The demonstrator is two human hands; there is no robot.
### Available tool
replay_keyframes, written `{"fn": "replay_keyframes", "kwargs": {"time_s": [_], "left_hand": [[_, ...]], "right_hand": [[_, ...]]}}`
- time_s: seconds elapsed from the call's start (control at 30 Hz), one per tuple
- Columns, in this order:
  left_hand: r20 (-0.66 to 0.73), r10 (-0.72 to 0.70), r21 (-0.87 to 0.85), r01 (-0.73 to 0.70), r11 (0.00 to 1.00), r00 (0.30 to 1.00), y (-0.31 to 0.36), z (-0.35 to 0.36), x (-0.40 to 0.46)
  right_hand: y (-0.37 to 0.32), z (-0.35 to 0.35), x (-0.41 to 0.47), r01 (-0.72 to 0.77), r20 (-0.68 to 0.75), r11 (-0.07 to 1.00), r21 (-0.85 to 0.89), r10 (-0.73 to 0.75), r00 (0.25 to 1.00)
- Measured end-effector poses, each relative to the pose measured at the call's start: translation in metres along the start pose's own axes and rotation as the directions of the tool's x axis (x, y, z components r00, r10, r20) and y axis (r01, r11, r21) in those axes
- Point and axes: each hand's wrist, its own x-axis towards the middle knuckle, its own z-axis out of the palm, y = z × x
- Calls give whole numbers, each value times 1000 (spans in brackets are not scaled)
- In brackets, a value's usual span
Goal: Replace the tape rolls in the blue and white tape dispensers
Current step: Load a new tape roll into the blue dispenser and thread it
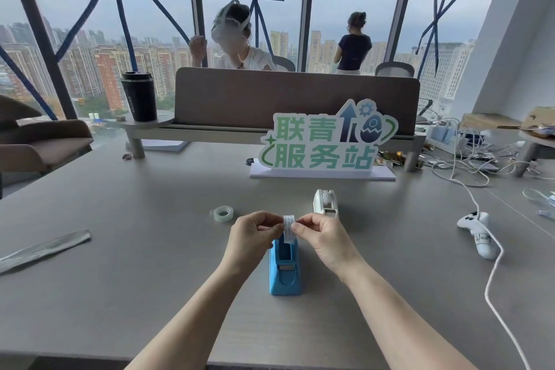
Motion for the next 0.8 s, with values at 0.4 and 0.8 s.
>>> {"fn": "replay_keyframes", "kwargs": {"time_s": [0.4,0.8], "left_hand": [[-32,-13,120,17,993,999,-16,1,4],[-36,27,178,-20,984,999,-18,-1,10]], "right_hand": [[4,8,4,-83,-37,995,-62,80,996],[3,13,8,-120,-53,991,-52,117,992]]}}
